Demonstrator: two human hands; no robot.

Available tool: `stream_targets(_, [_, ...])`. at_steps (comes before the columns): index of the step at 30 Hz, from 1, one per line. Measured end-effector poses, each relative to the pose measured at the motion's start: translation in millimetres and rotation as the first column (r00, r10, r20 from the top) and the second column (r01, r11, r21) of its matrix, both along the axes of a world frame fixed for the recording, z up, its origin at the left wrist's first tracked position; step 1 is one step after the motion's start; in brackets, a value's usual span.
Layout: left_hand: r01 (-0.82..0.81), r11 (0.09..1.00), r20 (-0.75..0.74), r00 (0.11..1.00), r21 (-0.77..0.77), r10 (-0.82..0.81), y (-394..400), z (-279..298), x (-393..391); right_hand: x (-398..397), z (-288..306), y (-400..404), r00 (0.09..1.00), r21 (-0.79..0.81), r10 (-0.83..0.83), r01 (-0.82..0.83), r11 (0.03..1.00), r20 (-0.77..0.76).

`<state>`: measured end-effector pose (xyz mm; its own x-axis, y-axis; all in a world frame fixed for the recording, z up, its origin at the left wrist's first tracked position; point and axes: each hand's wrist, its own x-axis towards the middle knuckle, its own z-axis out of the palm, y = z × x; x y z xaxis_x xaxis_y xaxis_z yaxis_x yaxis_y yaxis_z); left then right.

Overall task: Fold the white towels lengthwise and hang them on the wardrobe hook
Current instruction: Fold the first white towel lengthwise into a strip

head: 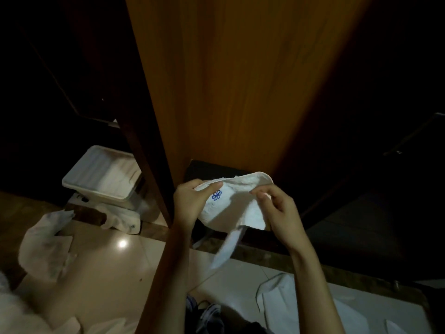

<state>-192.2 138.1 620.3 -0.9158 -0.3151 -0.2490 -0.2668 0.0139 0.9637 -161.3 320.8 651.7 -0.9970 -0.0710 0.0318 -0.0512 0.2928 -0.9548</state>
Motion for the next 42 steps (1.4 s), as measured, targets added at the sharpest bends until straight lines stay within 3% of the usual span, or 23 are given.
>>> stream_targets(6, [0.096, 0.989, -0.12, 0.989, 0.111, -0.082, 21.8, 9.1, -2.3, 7.2, 9.8, -1.9, 0.963, -0.023, 0.24, -0.239, 0.971, 0.12])
stream_targets(9, [0.236, 0.941, -0.17, 0.965, 0.244, -0.198, 24.1, 15.3, -7.8, 6.6, 16.3, -0.3, 0.996, 0.261, 0.059, -0.04, 0.964, -0.065])
stream_targets(11, [0.299, 0.907, -0.201, 0.948, 0.296, -0.247, 24.9, 16.2, -9.2, 8.7, 21.3, 0.0, 0.976, 0.463, -0.037, 0.135, 0.876, -0.215])
stream_targets(14, [0.36, 0.904, -0.204, 0.927, 0.232, -0.316, 27.5, 17.1, -11.0, 12.3, 21.5, 1.9, 0.944, 0.743, -0.016, 0.27, 0.613, -0.33])
stream_targets(16, [0.405, 0.897, -0.234, 0.903, 0.178, -0.361, 30.1, 21.6, -12.4, 12.9, 22.2, 4.9, 0.918, 0.801, 0.017, 0.338, 0.495, -0.397])
stream_targets(23, [0.569, 0.817, -0.293, 0.799, 0.089, -0.525, 37.4, 38.1, -13.3, 12.1, 34.7, 14.9, 0.802, 0.699, 0.138, 0.405, 0.59, -0.581])
stream_targets(26, [0.608, 0.778, -0.273, 0.784, 0.158, -0.558, 39.9, 43.0, -12.7, 11.4, 38.7, 13.5, 0.824, 0.646, 0.08, 0.376, 0.664, -0.562])
stream_targets(30, [0.64, 0.73, -0.253, 0.768, 0.242, -0.589, 46.5, 50.5, -8.9, 8.9, 43.2, 8.5, 0.916, 0.454, -0.023, 0.22, 0.863, -0.4])
stream_targets(42, [0.693, 0.639, -0.248, 0.719, 0.333, -0.649, 51.6, 57.9, -5.2, 4.0, 48.0, 7.6, 0.92, 0.425, -0.056, 0.233, 0.875, -0.389])
